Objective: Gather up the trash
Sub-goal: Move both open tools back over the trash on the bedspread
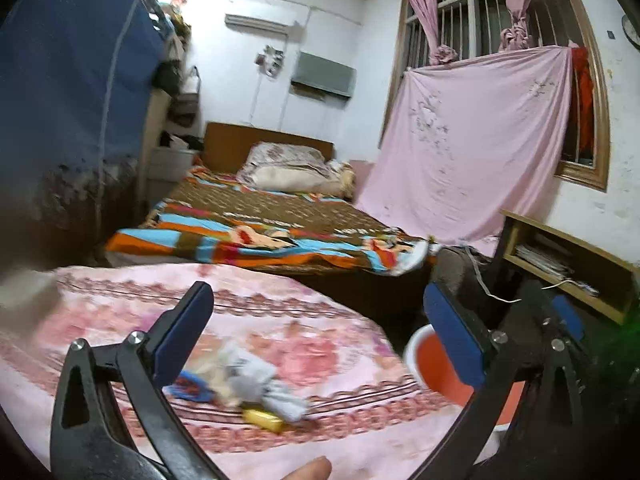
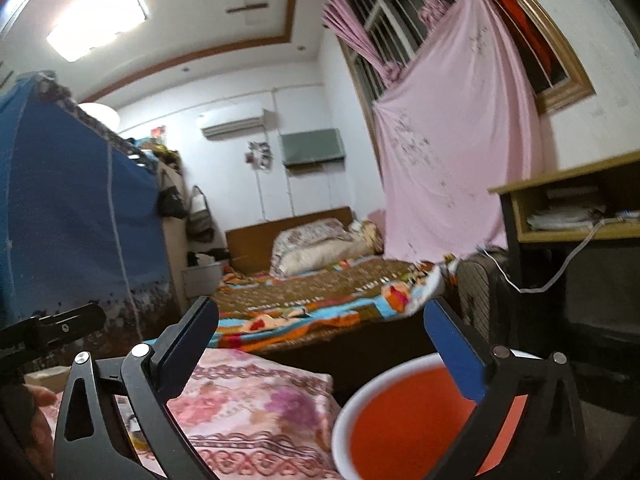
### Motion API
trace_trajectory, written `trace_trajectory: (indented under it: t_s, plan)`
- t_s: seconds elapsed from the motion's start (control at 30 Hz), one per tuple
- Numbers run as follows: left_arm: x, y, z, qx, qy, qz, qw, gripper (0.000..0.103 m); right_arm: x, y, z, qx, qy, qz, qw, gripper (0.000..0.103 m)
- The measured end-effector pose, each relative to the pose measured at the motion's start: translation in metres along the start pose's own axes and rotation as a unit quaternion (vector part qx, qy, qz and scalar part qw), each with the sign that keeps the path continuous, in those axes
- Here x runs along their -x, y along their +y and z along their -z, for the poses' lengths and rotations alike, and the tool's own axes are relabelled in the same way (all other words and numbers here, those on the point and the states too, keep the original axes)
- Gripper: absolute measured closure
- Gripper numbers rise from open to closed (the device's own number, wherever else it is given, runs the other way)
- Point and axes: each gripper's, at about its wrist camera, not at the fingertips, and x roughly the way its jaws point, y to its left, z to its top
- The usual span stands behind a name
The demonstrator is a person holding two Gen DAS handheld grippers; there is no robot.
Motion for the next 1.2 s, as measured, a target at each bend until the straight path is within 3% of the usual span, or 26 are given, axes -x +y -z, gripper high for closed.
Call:
trace_trajectory:
  t_s: [0.27, 0.6, 1.0, 1.2]
  plan:
    - [0.028, 0.037, 0.006, 0.006, -0.027, -0.055, 0.9981, 0.011, 0.009, 0.036, 0.003, 0.035, -0.018, -0.056, 0.998, 0.000]
    - [0.056, 0.069, 0.011, -0.021, -0.048, -0.108, 0.9928, 0.011, 0.009, 0.074, 0.008, 0.073, -0.002, -0.108, 0.991, 0.000]
    - [0.062, 0.089, 0.010, -0.038, -0.056, -0.127, 0.9897, 0.011, -0.019, 0.116, 0.025, 0.117, 0.093, -0.181, 0.972, 0.000]
    - [0.045, 0.099, 0.013, -0.022, -0.007, -0.119, 0.9927, 0.012, -0.042, 0.127, 0.038, 0.130, 0.172, -0.203, 0.955, 0.005]
